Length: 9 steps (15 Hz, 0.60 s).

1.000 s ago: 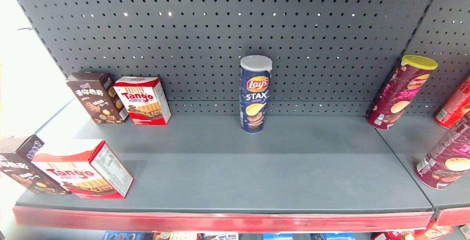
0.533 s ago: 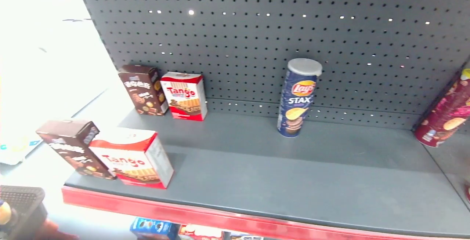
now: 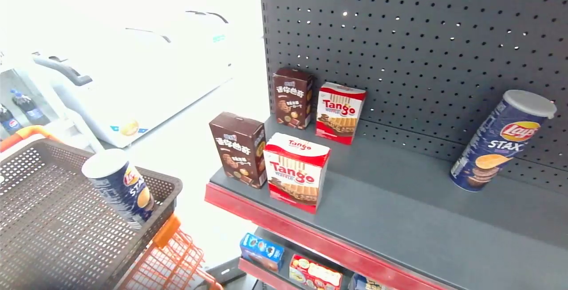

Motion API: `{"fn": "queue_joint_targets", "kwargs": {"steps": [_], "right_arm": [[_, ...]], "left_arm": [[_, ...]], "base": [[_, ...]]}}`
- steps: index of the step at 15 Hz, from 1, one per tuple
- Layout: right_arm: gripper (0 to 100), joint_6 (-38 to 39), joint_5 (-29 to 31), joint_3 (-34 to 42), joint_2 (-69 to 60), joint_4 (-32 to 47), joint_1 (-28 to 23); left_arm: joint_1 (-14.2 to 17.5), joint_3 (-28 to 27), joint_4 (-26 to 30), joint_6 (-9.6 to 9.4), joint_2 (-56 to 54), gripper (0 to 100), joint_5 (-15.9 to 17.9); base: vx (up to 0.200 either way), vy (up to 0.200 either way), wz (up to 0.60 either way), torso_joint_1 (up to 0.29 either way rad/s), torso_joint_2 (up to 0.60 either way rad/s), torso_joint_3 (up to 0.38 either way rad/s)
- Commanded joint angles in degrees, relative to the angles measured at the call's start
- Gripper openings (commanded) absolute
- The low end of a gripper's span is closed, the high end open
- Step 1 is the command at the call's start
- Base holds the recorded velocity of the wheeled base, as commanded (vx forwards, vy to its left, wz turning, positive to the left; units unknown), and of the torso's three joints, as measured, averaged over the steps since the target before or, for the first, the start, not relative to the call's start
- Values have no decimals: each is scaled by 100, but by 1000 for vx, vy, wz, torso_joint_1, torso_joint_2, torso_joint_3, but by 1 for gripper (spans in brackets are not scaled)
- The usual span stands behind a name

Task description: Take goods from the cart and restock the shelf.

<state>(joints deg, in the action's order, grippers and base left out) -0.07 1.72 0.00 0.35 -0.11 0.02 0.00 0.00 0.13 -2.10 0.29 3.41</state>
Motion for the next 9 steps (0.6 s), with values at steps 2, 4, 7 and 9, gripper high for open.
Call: {"fn": "queue_joint_targets", "kwargs": {"steps": [2,4,7,9], "right_arm": [[100,-1,4,0,9,2,6],[100,-1,4,0,9,2,6],[100,-10,4,0,9,2,6],[100,-1,4,0,9,2,6]], "left_arm": [[0,0,-5,-1,6,100,1],[0,0,-5,-1,6,100,1],[0,0,-5,-28,6,100,19],[0,0,-13,-19,6,100,10]], "base": [[0,0,0,0,0,0],[0,0,0,0,0,0],[0,0,0,0,0,0],[0,0,0,0,0,0]]}}
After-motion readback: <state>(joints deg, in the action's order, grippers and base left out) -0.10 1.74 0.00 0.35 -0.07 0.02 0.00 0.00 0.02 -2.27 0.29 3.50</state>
